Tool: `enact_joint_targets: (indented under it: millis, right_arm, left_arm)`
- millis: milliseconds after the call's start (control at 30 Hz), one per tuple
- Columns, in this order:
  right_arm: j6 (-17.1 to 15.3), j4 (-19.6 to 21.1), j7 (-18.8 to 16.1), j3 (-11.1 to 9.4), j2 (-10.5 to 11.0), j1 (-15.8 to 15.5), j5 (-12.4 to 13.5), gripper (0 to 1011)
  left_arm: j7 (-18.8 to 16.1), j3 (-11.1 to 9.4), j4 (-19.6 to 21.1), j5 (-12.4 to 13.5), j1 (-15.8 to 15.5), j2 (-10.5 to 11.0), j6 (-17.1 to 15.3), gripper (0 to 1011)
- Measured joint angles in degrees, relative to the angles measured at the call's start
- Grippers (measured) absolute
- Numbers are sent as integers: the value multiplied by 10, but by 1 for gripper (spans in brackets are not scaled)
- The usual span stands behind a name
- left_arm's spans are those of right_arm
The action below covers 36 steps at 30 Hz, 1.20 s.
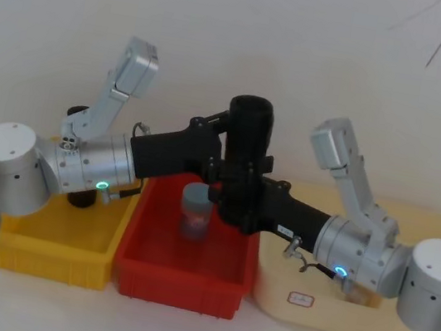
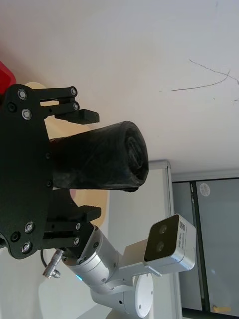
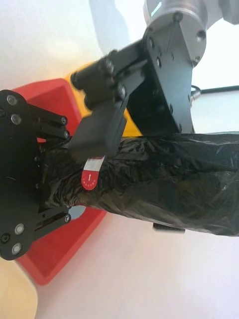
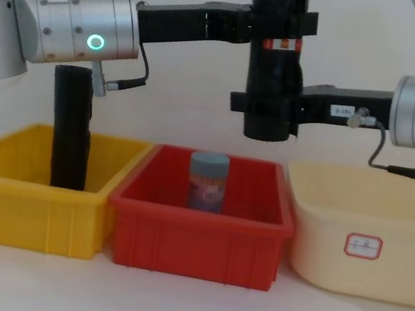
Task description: Pick up the garbage bag with the one hand and transfer it to the other hand.
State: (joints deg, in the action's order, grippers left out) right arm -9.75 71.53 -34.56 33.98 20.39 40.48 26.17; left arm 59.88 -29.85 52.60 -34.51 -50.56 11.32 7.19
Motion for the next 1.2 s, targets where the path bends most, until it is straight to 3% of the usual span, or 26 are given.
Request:
enact_joint_targets:
  millis: [433, 800, 1200]
  right_arm:
    - [-15, 22, 48, -28, 21, -24, -4, 489]
    - [-42, 38, 100, -66, 47, -45, -8, 489]
    - [-69, 22, 148, -102, 66, -50, -16, 489]
  left_arm:
    - [0, 0, 0, 0, 0, 0, 0, 1001]
    - [0, 0, 0, 0, 0, 0, 0, 1001]
    - [0, 0, 0, 0, 0, 0, 0, 1001]
